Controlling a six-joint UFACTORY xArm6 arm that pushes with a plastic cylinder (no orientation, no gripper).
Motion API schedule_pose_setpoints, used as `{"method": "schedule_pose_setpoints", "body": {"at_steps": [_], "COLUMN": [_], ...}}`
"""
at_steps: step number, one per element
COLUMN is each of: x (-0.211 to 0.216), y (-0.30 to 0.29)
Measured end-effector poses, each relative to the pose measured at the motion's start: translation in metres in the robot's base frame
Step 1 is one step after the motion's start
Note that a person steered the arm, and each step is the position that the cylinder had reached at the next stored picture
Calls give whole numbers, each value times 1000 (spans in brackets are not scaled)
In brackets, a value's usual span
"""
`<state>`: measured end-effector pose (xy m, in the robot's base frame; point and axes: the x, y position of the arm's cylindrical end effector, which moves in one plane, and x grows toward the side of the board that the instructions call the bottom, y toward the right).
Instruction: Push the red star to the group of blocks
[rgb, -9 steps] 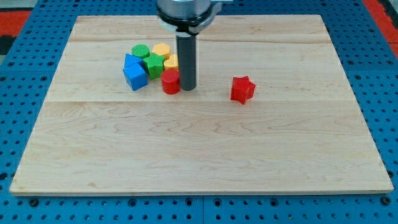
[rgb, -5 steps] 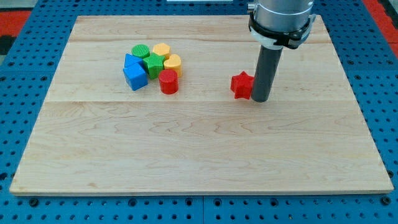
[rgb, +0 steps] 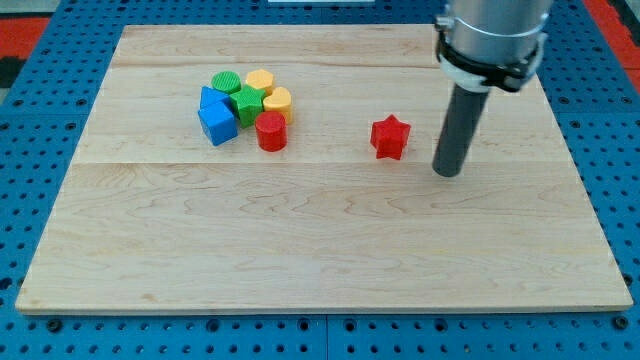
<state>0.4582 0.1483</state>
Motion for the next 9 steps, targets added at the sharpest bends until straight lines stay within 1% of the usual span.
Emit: {"method": "schedule_pose_setpoints", "body": {"at_steps": [1,3,4,5,6,8,9], "x": [-18,-20,-40,-40,-46,-64,-64], "y": [16,-8,-7,-63,-90,-85,-99]}}
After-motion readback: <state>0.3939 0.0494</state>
